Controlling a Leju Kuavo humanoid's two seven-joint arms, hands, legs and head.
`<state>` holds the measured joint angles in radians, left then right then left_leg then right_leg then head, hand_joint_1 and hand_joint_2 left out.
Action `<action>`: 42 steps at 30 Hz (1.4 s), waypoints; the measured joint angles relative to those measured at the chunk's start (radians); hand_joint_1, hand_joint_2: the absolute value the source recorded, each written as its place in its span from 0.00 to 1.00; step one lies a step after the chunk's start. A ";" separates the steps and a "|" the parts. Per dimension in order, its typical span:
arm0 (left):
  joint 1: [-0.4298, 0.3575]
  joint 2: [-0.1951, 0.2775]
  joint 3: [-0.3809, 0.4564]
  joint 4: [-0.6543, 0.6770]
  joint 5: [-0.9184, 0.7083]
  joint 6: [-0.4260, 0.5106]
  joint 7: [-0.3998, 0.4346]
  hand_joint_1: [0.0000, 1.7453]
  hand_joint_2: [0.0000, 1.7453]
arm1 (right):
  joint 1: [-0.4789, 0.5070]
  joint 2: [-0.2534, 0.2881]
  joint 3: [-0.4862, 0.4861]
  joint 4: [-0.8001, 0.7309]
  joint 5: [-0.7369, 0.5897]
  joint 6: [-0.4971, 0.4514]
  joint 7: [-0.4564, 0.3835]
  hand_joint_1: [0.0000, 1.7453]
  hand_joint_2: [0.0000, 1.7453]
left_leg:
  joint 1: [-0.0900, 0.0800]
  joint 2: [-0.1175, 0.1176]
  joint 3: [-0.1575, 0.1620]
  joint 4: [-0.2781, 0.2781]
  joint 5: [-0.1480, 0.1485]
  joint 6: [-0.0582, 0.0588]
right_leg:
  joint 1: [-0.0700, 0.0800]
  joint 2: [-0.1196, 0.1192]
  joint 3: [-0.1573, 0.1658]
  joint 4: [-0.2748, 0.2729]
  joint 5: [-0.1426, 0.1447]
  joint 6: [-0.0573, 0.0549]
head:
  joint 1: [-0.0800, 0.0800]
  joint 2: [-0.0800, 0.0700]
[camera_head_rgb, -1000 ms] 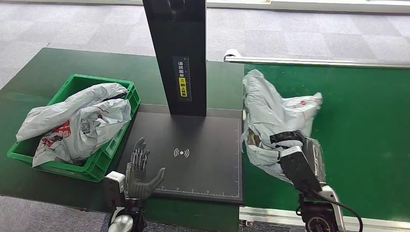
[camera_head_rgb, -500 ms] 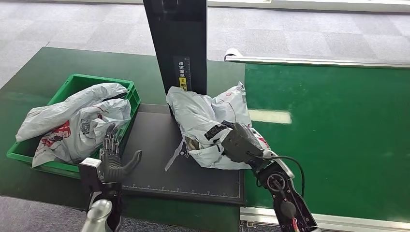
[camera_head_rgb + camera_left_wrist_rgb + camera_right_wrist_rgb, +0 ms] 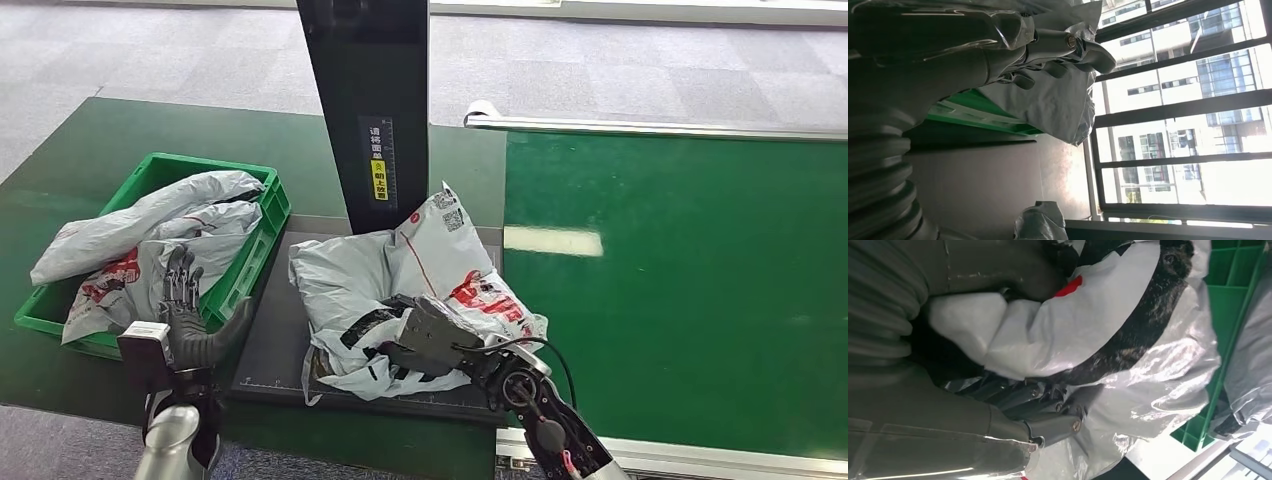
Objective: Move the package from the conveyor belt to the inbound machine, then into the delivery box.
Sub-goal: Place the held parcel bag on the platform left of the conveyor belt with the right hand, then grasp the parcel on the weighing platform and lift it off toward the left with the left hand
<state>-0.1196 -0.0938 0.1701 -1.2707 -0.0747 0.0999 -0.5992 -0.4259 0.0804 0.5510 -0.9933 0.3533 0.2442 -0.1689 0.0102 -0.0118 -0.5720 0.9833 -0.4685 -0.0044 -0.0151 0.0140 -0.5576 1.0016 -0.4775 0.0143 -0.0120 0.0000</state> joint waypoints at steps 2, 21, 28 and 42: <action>0.009 0.000 0.007 -0.014 -0.016 0.009 0.000 0.00 1.00 | -0.009 0.001 0.007 0.017 -0.021 0.001 -0.020 0.00 1.00 | 0.000 0.000 0.000 0.000 0.000 0.000 | 0.000 0.000 0.000 0.000 0.000 0.000 | 0.000 0.000; 0.079 -0.001 0.017 -0.119 -0.061 0.010 -0.015 0.00 1.00 | -0.031 -0.049 -0.119 -0.071 -0.201 -0.011 -0.131 0.00 1.00 | 0.000 0.000 0.000 0.001 0.000 0.000 | 0.000 0.000 -0.001 0.000 0.000 0.000 | 0.000 0.000; 0.104 -0.010 -0.016 -0.210 -0.070 -0.031 -0.030 0.00 1.00 | 0.076 -0.108 -0.258 -0.262 -0.223 -0.063 -0.151 0.00 1.00 | 0.000 -0.001 -0.001 0.001 -0.001 0.001 | -0.001 0.000 -0.001 -0.001 0.000 0.000 | 0.000 0.000; 0.050 -0.012 -0.287 -0.269 -0.236 -0.146 -0.009 0.00 1.00 | 0.285 -0.130 -0.445 -0.455 -0.261 -0.102 -0.187 0.00 1.00 | 0.000 -0.003 -0.001 0.001 -0.001 0.001 | -0.001 -0.002 0.000 -0.001 0.000 0.000 | 0.000 0.000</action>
<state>-0.0695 -0.1061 -0.1174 -1.5395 -0.3112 -0.0459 -0.6082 -0.1405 -0.0494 0.1064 -1.4485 0.0926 0.1420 -0.3554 0.0098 -0.0149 -0.5727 0.9845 -0.4692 -0.0036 -0.0159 0.0118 -0.5579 1.0008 -0.4775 0.0146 -0.0121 0.0000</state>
